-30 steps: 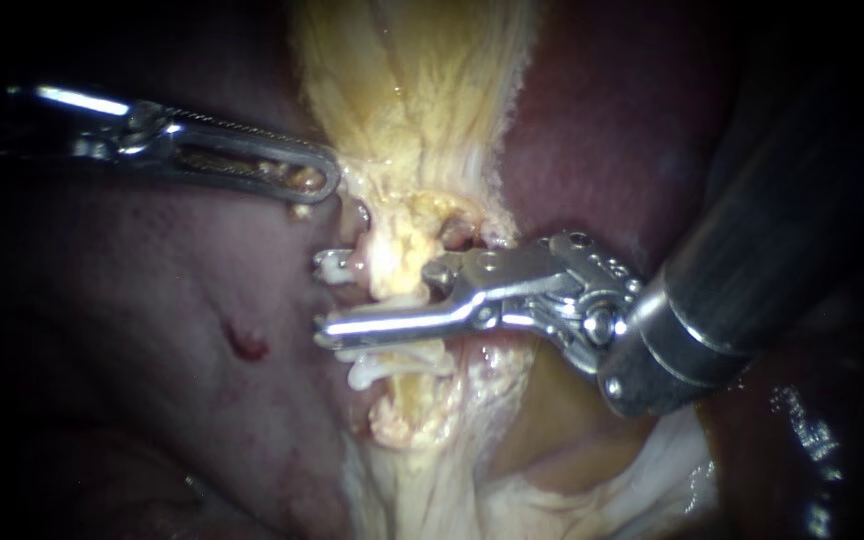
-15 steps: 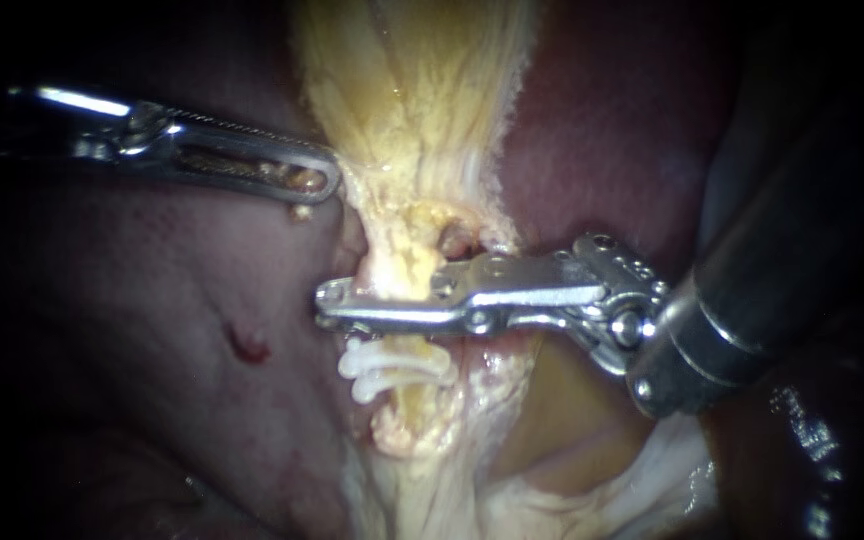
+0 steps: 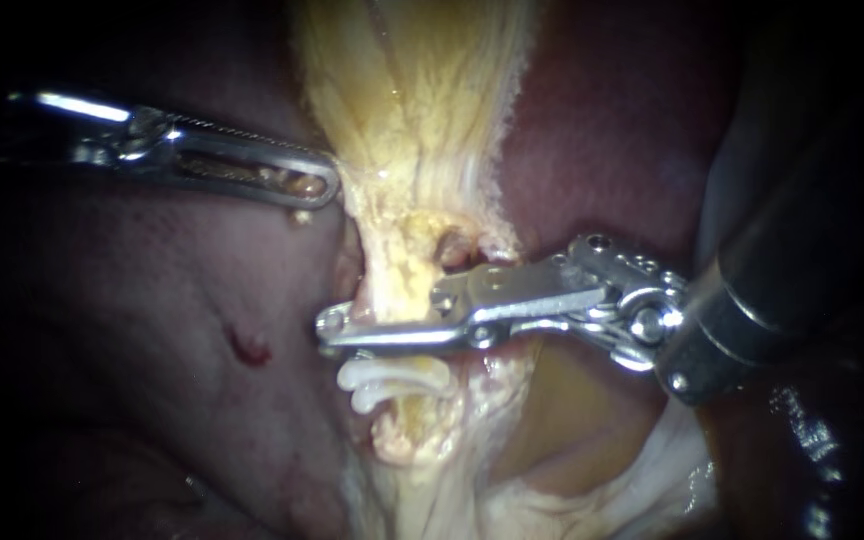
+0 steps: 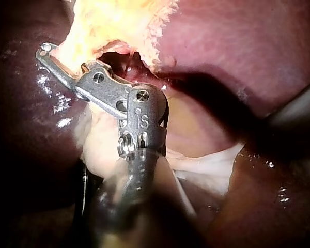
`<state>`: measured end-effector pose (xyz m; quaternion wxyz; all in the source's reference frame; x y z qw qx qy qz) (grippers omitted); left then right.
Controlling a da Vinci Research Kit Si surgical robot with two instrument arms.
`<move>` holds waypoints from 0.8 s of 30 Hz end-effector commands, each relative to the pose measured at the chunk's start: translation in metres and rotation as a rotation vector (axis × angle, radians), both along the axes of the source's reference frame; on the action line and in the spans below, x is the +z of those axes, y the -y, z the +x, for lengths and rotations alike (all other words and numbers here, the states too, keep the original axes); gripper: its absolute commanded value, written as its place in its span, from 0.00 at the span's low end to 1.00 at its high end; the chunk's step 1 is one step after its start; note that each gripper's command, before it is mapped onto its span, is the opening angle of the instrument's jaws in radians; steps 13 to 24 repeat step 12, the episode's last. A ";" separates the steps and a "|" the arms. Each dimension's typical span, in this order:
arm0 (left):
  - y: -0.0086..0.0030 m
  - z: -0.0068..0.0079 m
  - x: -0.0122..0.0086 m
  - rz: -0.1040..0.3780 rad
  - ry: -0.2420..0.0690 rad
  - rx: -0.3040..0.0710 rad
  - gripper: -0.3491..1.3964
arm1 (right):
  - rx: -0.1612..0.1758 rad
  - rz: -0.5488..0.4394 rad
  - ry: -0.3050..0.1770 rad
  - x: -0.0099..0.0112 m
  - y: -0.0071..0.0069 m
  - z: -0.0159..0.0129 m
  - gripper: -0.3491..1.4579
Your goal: Clipping third clip left tube
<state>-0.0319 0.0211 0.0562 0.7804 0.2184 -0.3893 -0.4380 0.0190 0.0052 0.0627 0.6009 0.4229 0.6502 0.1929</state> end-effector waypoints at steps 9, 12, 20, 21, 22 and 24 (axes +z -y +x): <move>0.0000 0.0000 0.0000 0.000 0.000 0.000 0.00 | 0.001 -0.005 0.003 0.0003 -0.0002 0.0000 0.00; 0.0000 0.0000 0.0000 0.000 0.000 0.000 0.00 | 0.001 -0.005 0.003 0.0003 -0.0003 0.0000 0.00; 0.0000 0.0000 0.0000 0.000 0.000 0.000 0.00 | 0.001 -0.005 0.003 0.0003 -0.0003 0.0000 0.00; 0.0000 0.0000 0.0000 0.000 0.000 0.000 0.00 | 0.001 -0.005 0.003 0.0003 -0.0003 0.0000 0.00; 0.0000 0.0000 0.0000 0.000 0.000 0.000 0.00 | 0.001 -0.005 0.003 0.0003 -0.0003 0.0000 0.00; 0.0000 0.0000 0.0000 0.000 0.000 0.000 0.00 | 0.001 -0.005 0.003 0.0003 -0.0003 0.0000 0.00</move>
